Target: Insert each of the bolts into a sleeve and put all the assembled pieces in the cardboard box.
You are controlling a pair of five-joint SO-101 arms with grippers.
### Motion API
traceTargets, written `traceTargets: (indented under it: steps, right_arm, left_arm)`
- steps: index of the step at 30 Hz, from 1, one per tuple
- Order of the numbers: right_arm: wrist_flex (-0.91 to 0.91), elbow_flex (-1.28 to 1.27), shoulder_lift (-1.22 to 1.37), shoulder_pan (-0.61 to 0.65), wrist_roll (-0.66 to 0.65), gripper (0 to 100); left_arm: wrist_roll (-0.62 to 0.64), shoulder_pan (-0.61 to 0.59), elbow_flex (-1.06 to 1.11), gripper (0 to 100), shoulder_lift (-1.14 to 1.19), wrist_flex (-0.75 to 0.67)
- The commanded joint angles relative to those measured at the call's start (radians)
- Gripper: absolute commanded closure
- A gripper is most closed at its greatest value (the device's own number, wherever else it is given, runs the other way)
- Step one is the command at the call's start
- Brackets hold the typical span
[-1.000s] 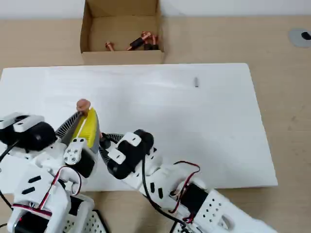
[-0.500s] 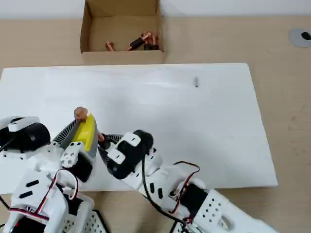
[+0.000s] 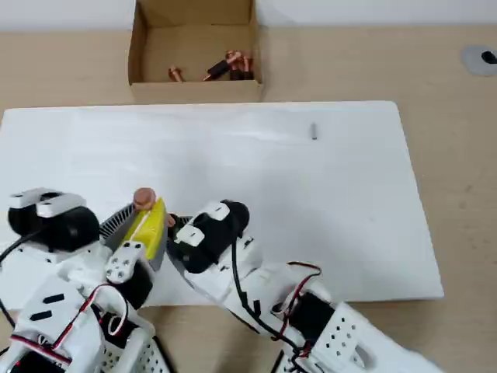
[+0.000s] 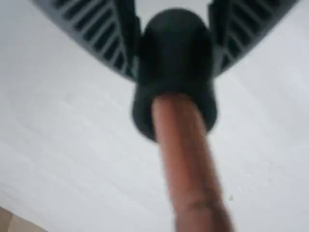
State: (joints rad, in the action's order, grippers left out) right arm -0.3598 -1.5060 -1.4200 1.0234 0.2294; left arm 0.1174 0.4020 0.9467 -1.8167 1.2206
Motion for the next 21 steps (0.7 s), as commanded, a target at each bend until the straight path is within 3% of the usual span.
traceTargets:
  steps: [1, 7, 21]
  right_arm:
    - [0.003, 0.073, -0.016, -0.008, 0.009, 98.8]
    - [0.003, 0.074, -0.016, -0.008, 0.008, 98.8]
    - [0.003, 0.07, -0.016, -0.013, -0.034, 98.8]
  left_arm:
    - [-0.101, 0.044, -0.034, 100, 0.002, 0.011]
    - [-0.279, 0.044, -0.032, 100, 0.002, 0.012]
    - [-0.359, 0.043, -0.025, 99, 0.002, 0.005]
